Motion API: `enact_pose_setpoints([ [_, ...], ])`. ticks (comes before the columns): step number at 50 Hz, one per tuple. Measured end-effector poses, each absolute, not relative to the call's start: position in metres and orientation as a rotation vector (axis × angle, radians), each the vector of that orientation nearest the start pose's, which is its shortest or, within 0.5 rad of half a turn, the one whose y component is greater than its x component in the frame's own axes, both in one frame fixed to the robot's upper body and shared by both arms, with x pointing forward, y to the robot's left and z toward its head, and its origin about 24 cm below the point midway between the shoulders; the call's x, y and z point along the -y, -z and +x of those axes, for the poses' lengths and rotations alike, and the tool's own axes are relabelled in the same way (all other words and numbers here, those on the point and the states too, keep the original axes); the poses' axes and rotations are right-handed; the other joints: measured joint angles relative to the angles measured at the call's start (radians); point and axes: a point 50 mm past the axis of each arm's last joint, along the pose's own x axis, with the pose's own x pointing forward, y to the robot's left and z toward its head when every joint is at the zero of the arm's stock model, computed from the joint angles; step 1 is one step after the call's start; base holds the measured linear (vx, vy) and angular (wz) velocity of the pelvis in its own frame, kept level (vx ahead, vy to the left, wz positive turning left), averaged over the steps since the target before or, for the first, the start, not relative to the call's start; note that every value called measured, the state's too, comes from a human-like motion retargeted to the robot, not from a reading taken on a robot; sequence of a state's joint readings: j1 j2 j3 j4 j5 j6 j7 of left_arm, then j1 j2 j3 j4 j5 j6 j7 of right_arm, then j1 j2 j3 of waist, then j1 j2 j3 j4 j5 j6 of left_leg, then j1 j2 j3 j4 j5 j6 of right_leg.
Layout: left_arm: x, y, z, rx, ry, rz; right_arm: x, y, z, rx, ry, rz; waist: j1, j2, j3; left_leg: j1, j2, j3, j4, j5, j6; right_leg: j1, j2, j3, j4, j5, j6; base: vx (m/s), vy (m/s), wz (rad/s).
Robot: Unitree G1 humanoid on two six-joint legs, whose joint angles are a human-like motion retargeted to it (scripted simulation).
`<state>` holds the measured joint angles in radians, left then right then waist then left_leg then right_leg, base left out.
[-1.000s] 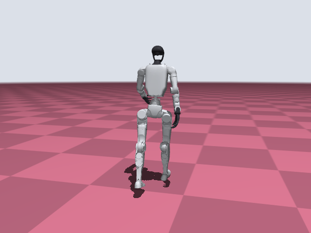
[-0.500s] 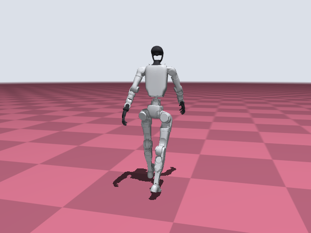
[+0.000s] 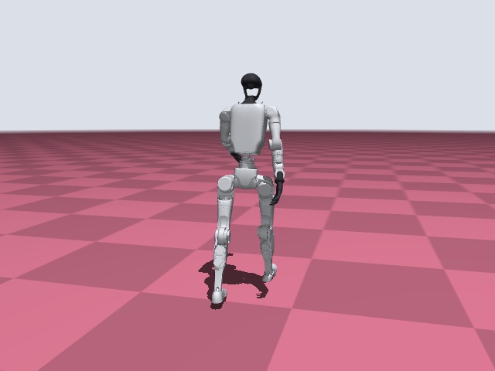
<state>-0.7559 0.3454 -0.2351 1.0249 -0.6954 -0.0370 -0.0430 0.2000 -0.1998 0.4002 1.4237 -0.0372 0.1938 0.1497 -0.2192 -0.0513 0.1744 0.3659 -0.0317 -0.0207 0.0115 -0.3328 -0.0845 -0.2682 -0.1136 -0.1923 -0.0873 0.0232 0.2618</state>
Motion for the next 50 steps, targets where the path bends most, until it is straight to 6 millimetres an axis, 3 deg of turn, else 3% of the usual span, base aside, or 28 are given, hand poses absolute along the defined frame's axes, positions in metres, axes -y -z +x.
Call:
enact_pose_setpoints([
  [3,-0.201,-0.005,0.341,-0.407,0.000,-0.198,0.218,0.174,-0.029,-1.788,-0.228,-0.332,0.056,-0.018,0.010,0.071,-0.022,0.031,0.057,0.150,0.030,0.102,0.003,0.019,0.000,0.065,-0.030,1.04,-0.27,-0.73],
  [5,-0.206,0.043,0.301,-0.588,-0.001,-0.170,0.220,0.175,0.000,-1.714,-0.169,-0.339,0.102,-0.060,0.027,0.074,-0.060,0.078,0.191,0.254,0.077,0.201,-0.028,0.033,0.000,0.059,-0.031,1.08,-0.29,-0.76],
  [7,-0.214,0.094,0.240,-0.824,0.011,-0.108,0.222,0.174,0.035,-1.613,-0.107,-0.324,0.123,-0.099,-0.012,-0.113,-0.084,0.130,0.519,0.294,0.142,0.231,-0.070,0.061,0.028,0.008,-0.053,0.99,-0.25,-0.19],
  [8,-0.218,0.115,0.207,-0.939,0.013,-0.087,0.224,0.171,0.056,-1.546,-0.073,-0.314,0.124,-0.097,-0.063,-0.279,-0.081,0.141,0.717,0.273,0.170,0.198,-0.073,0.068,0.052,-0.020,-0.077,0.90,-0.20,0.07],
  [10,-0.227,0.146,0.140,-1.149,-0.033,-0.060,0.229,0.161,0.107,-1.398,0.003,-0.314,0.153,-0.091,-0.118,-0.526,-0.089,0.146,0.965,0.180,0.212,0.170,-0.065,0.090,0.081,-0.064,-0.108,0.88,-0.16,-0.26],
  [12,-0.238,0.163,0.070,-1.352,-0.102,-0.032,0.234,0.144,0.158,-1.252,0.063,-0.316,0.215,-0.101,-0.126,-0.662,-0.093,0.183,1.023,0.103,0.230,0.196,-0.058,0.126,0.084,-0.097,-0.117,0.91,-0.13,-0.96],
  [16,-0.259,0.161,-0.056,-1.683,-0.289,-0.031,0.237,0.094,0.247,-0.975,0.109,-0.304,0.384,-0.162,-0.122,-0.789,-0.082,0.319,0.787,0.082,0.218,0.257,-0.078,0.231,0.067,-0.138,-0.098,0.92,-0.05,-1.51],
  [18,-0.269,0.149,-0.103,-1.783,-0.419,-0.055,0.240,0.063,0.283,-0.837,0.127,-0.316,0.478,-0.169,-0.109,-0.777,-0.063,0.369,0.517,0.128,0.173,0.293,-0.070,0.288,0.063,-0.156,-0.089,0.95,0.07,-1.79],
  [20,-0.277,0.133,-0.144,-1.853,-0.536,-0.079,0.245,0.037,0.307,-0.711,0.151,-0.342,0.562,-0.128,-0.097,-0.730,-0.006,0.403,0.234,0.194,0.110,0.358,-0.018,0.335,0.064,-0.174,-0.098,1.01,0.17,-1.67],
  [23,-0.280,0.112,-0.187,-1.897,-0.663,-0.129,0.254,0.019,0.317,-0.616,0.162,-0.379,0.640,-0.055,-0.099,-0.693,0.076,0.457,-0.027,0.176,-0.002,0.474,0.049,0.385,0.069,-0.190,-0.103,1.07,0.27,-1.05],
  [26,-0.279,0.104,-0.202,-1.884,-0.775,-0.192,0.259,0.032,0.303,-0.656,0.142,-0.390,0.656,-0.055,-0.118,-0.678,0.063,0.424,-0.099,0.129,-0.024,0.550,0.040,0.405,0.081,-0.148,-0.095,1.07,0.34,-0.18],
  [30,-0.266,0.119,-0.184,-1.844,-0.726,-0.260,0.254,0.084,0.246,-0.853,0.091,-0.377,0.582,-0.026,-0.126,-0.543,0.032,0.385,-0.099,0.207,-0.014,0.659,0.065,0.386,0.166,0.057,-0.103,1.14,0.36,0.62],
  [32,-0.258,0.134,-0.155,-1.812,-0.560,-0.215,0.246,0.115,0.202,-0.955,0.012,-0.340,0.524,0.010,-0.136,-0.473,0.047,0.345,-0.065,0.179,0.004,0.628,0.111,0.333,0.351,0.186,-0.095,1.14,0.31,0.87],
  [33,-0.256,0.143,-0.134,-1.783,-0.478,-0.194,0.240,0.130,0.177,-1.038,-0.038,-0.306,0.497,0.019,-0.150,-0.457,0.056,0.320,-0.045,0.151,0.022,0.549,0.128,0.288,0.511,0.220,-0.079,1.05,0.26,0.77],
  [35,-0.255,0.159,-0.079,-1.692,-0.358,-0.137,0.227,0.153,0.126,-1.208,-0.108,-0.238,0.443,0.016,-0.191,-0.460,0.057,0.274,-0.007,0.103,0.052,0.331,0.115,0.192,0.839,0.191,-0.099,0.96,0.21,0.71],
  [37,-0.258,0.166,-0.008,-1.548,-0.301,-0.066,0.216,0.168,0.076,-1.363,-0.139,-0.190,0.383,0.011,-0.211,-0.453,0.045,0.238,0.022,0.068,0.052,0.143,0.078,0.126,1.044,0.066,-0.175,0.90,0.17,0.84],
  [39,-0.260,0.160,0.073,-1.353,-0.259,-0.012,0.209,0.176,0.028,-1.497,-0.161,-0.146,0.317,0.016,-0.211,-0.422,0.032,0.198,0.035,0.040,0.047,0.009,0.067,0.095,1.119,-0.020,-0.214,0.88,0.13,1.10],
  [42,-0.253,0.120,0.193,-0.989,-0.192,-0.005,0.201,0.176,-0.035,-1.660,-0.194,-0.084,0.207,0.036,-0.201,-0.353,0.020,0.124,0.025,0.016,0.044,-0.118,0.077,0.071,1.030,-0.079,-0.198,0.86,0.07,1.45],
  [45,-0.237,0.047,0.292,-0.596,-0.103,-0.061,0.198,0.169,-0.081,-1.773,-0.222,-0.048,0.089,0.046,-0.182,-0.273,0.010,0.044,0.004,0.004,0.034,-0.147,0.050,0.014,0.724,-0.085,-0.161,0.88,-0.05,1.62],
  [48,-0.220,-0.031,0.352,-0.275,-0.050,-0.160,0.204,0.163,-0.106,-1.887,-0.194,-0.117,-0.008,0.006,-0.156,-0.177,-0.042,-0.032,-0.009,-0.009,0.024,-0.084,-0.018,-0.054,0.248,0.015,-0.094,0.94,-0.18,1.38],
  [50,-0.214,-0.073,0.373,-0.122,-0.044,-0.210,0.204,0.162,-0.110,-1.938,-0.194,-0.153,-0.048,-0.024,-0.117,-0.083,-0.052,-0.071,-0.018,-0.016,0.005,-0.038,-0.033,-0.096,0.031,0.026,-0.020,1.03,-0.29,0.75],
])
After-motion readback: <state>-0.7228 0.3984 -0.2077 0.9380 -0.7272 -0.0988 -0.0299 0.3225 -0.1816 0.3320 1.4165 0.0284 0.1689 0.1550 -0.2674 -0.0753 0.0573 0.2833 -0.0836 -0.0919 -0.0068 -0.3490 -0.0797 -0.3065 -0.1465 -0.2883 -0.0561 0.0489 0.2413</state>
